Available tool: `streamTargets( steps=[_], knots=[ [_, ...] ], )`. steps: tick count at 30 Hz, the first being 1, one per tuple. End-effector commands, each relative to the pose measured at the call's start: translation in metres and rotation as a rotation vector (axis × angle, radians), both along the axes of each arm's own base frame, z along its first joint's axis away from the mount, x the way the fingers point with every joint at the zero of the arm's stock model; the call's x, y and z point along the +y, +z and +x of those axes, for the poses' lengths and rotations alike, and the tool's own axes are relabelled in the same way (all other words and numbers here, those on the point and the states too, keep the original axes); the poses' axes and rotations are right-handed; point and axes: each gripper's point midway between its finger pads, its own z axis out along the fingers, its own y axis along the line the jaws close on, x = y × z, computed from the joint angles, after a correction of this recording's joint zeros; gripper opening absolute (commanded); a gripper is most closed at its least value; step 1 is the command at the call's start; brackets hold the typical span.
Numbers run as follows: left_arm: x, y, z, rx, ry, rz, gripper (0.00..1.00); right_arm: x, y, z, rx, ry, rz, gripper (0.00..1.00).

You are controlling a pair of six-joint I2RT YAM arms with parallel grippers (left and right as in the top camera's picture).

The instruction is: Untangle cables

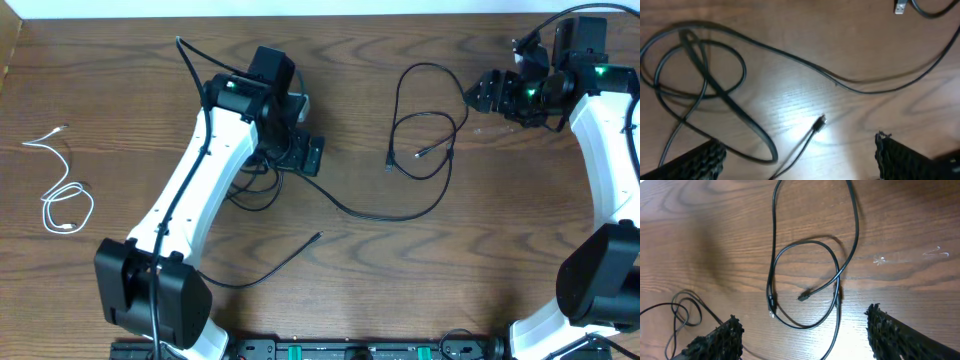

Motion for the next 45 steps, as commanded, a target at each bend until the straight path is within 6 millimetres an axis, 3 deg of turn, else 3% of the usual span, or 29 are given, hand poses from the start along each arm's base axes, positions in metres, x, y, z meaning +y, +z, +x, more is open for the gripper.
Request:
streamTargets(
  steps=[1,4,7,12,16,20,28,38,41,45],
  knots=[
    [0.003,0.049,0.012,-0.135,0.068,-0.029,0.98,0.001,0.0,-0.001,0.001,0.007,-0.012,0.79],
    [0.023,0.079,0.016,-0.246,0.196,0.021,0.98,0.001,-0.001,-0.003,0.01,0.006,-0.013,0.79],
    [0.058,0.105,0.008,-0.342,0.39,0.118,0.98,-0.001,-0.003,-0.005,0.016,0.008,-0.027,0.8],
    [0.086,0.113,-0.023,-0.344,0.574,0.173,0.97,-0.002,-0.003,-0.004,0.013,0.006,-0.031,0.81],
    [0.099,0.092,-0.048,-0.298,0.693,0.197,0.98,-0.002,-0.003,-0.004,0.014,0.006,-0.032,0.81],
    [0.1,0.054,-0.067,-0.243,0.707,0.187,0.97,-0.002,-0.003,-0.004,0.011,0.012,-0.035,0.82],
    [0.06,-0.029,-0.1,-0.028,0.403,0.068,0.98,-0.002,-0.003,-0.003,0.008,0.012,-0.035,0.83],
    [0.033,-0.088,-0.121,0.04,0.187,-0.052,0.89,-0.004,-0.004,-0.003,0.01,0.006,-0.048,0.83],
    [0.022,-0.098,-0.126,0.025,0.058,-0.076,0.89,-0.004,-0.004,-0.003,0.009,0.006,-0.048,0.83],
    [0.017,-0.107,-0.127,0.018,-0.007,-0.062,0.8,-0.004,-0.004,-0.003,0.01,0.006,-0.048,0.83]
  ],
)
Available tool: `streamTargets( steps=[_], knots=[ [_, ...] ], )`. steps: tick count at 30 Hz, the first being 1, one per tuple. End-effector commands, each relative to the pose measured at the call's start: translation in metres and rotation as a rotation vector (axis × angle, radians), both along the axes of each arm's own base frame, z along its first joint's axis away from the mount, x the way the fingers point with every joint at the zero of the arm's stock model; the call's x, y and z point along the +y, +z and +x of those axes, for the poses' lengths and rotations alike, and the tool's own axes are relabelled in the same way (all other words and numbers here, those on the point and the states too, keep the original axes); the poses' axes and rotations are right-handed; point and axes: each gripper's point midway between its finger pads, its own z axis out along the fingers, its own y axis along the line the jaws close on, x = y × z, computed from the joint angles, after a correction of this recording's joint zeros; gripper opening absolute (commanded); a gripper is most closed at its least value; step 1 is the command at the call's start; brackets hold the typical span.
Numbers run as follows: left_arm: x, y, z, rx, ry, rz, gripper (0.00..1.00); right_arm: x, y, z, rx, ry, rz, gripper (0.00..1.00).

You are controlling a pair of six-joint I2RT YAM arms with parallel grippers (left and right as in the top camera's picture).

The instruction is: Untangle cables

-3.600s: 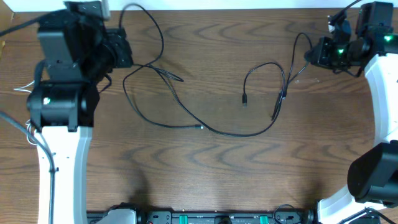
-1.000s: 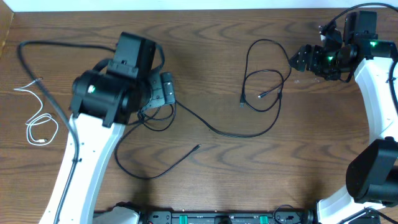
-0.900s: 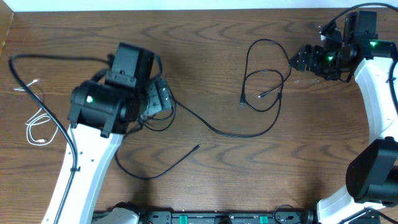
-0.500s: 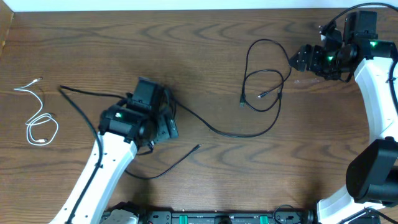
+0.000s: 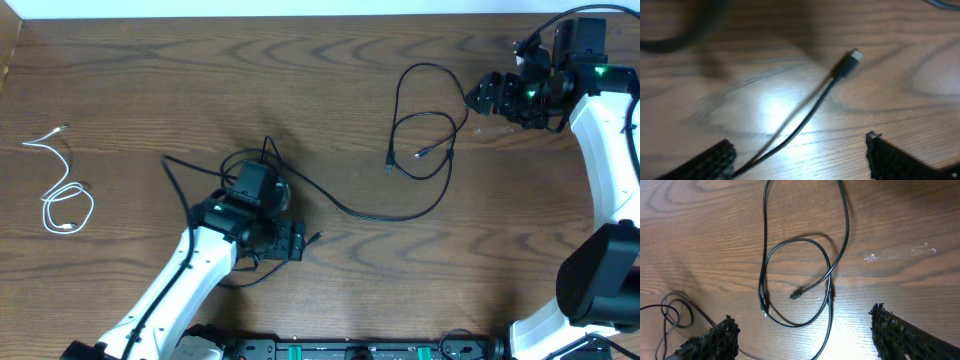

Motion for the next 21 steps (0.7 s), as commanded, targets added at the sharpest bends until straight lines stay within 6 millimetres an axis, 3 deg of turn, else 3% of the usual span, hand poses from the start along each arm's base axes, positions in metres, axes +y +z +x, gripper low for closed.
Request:
streamTargets(
  steps=[1,11,21],
  knots=[
    [-0.006,-0.007,-0.004,0.004,-0.099,-0.003,0.77,0.001,0.0,-0.001,-0.005,0.015,-0.014,0.84],
    [-0.007,-0.041,-0.016,0.126,-0.143,0.078,0.51,0.002,-0.006,-0.005,0.013,0.016,-0.012,0.86],
    [-0.012,-0.054,-0.008,0.099,-0.15,0.133,0.47,0.002,-0.008,-0.006,0.019,0.016,-0.011,0.86]
  ],
)
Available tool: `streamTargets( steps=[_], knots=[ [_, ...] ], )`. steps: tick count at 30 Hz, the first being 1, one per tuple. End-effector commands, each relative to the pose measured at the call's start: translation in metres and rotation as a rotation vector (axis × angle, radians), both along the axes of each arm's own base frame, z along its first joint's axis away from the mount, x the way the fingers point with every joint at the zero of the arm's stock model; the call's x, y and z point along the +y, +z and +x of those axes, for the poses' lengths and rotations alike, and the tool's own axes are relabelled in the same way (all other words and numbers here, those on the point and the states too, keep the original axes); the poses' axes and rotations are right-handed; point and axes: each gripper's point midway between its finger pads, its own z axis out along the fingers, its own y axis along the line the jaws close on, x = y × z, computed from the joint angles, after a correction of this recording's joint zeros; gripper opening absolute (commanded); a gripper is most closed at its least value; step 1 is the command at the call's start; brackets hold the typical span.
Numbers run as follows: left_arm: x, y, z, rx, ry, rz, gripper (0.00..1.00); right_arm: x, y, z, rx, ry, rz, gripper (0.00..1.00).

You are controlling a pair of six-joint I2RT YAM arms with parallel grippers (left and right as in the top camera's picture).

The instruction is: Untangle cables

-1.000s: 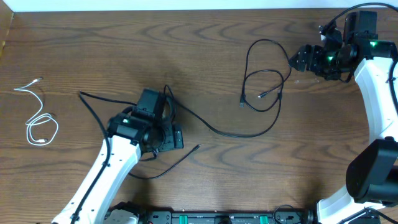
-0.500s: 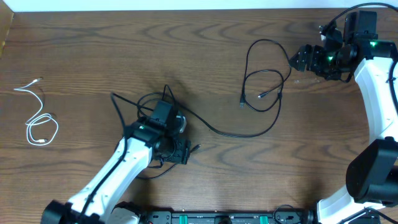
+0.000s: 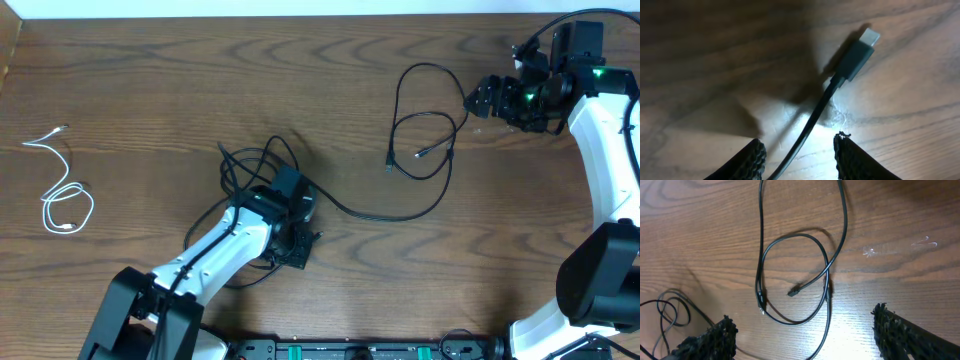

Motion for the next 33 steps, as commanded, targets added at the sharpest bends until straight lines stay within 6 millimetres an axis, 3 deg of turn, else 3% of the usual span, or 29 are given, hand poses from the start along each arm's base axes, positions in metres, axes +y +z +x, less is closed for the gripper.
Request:
streamTargets(
  steps=[1,6,8,12,15,19,25,30,33],
  knots=[
    [0.008,-0.007,0.003,-0.014,0.019,0.063,0.45,0.002,-0.001,-0.002,0.0,0.017,-0.009,0.86],
    [0.01,-0.018,0.005,0.0,0.039,0.089,0.43,0.001,-0.002,-0.002,0.0,0.016,-0.012,0.86],
    [0.01,-0.023,0.004,0.015,0.043,0.094,0.37,0.001,-0.002,-0.002,0.0,0.016,-0.012,0.86],
    [0.009,-0.025,0.005,0.016,0.057,0.091,0.08,0.001,-0.002,-0.002,0.0,0.016,-0.013,0.87],
    [0.004,-0.019,0.014,-0.008,0.057,0.076,0.08,-0.001,-0.002,-0.002,0.002,0.011,-0.024,0.87],
    [-0.013,0.018,0.035,-0.058,0.057,0.009,0.08,-0.001,-0.003,-0.002,0.002,0.009,-0.029,0.88],
    [-0.052,0.11,0.071,-0.243,0.041,-0.207,0.08,-0.001,-0.003,-0.002,0.002,0.008,-0.029,0.88],
    [-0.064,0.172,0.093,-0.464,0.032,-0.338,0.08,-0.002,-0.003,-0.002,0.002,0.008,-0.029,0.88],
    [-0.068,0.195,0.107,-0.577,0.034,-0.379,0.08,-0.001,-0.003,-0.002,0.002,0.008,-0.029,0.89]
  ],
)
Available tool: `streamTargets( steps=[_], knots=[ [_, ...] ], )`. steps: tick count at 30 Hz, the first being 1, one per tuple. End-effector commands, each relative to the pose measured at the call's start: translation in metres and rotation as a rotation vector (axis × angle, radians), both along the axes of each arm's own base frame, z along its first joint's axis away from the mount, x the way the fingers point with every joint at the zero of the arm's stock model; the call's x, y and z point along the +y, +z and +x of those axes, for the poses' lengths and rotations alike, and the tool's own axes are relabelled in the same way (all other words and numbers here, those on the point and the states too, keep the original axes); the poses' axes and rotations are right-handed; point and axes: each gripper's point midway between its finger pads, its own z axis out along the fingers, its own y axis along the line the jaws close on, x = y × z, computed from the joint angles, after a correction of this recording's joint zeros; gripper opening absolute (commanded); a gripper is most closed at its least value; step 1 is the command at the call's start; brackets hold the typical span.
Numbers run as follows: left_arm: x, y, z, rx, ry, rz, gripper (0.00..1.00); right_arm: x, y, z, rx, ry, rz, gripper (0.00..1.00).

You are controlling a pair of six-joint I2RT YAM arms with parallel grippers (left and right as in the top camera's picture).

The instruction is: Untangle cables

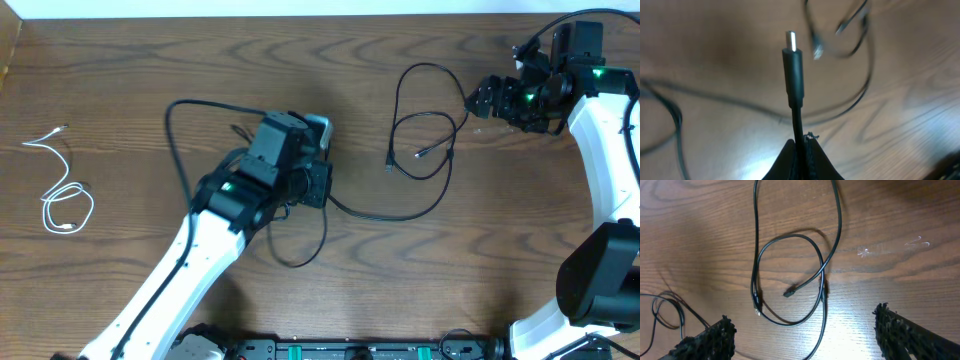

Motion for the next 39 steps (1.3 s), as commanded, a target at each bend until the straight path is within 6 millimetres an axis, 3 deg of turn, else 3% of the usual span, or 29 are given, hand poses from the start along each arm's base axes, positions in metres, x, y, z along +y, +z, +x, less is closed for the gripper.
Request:
streamTargets(
  steps=[1,4,10,14,17,22,25,32,36,39],
  knots=[
    [-0.002,0.018,0.011,-0.076,0.016,-0.028,0.08,0.002,-0.001,-0.002,0.0,0.017,-0.009,0.88],
    [0.012,0.024,0.032,-0.166,0.109,0.035,0.08,0.002,-0.001,-0.002,0.002,0.017,-0.009,0.88],
    [0.081,0.047,0.077,-0.377,0.45,0.247,0.08,0.002,-0.002,-0.003,0.007,0.017,-0.008,0.88],
    [0.118,0.056,0.094,-0.421,0.58,0.269,0.08,0.002,-0.002,-0.003,0.007,0.018,-0.008,0.88],
    [0.145,0.042,0.102,-0.375,0.651,0.302,0.08,0.003,-0.002,-0.003,0.007,0.018,-0.008,0.88],
    [0.183,-0.011,0.108,-0.208,0.766,0.365,0.08,0.002,-0.002,-0.004,0.008,0.017,-0.008,0.88],
    [0.19,-0.043,0.111,-0.123,0.781,0.388,0.08,0.003,-0.002,-0.004,0.011,0.018,-0.008,0.88],
    [0.158,-0.106,0.105,0.085,0.644,0.326,0.08,0.003,-0.003,-0.005,0.014,0.018,-0.008,0.88],
    [0.161,-0.119,0.092,0.159,0.664,0.342,0.08,0.003,-0.003,-0.006,0.018,0.018,-0.008,0.88],
    [0.162,-0.116,0.089,0.163,0.664,0.345,0.08,0.003,-0.003,-0.006,0.017,0.018,-0.008,0.88]
  ],
)
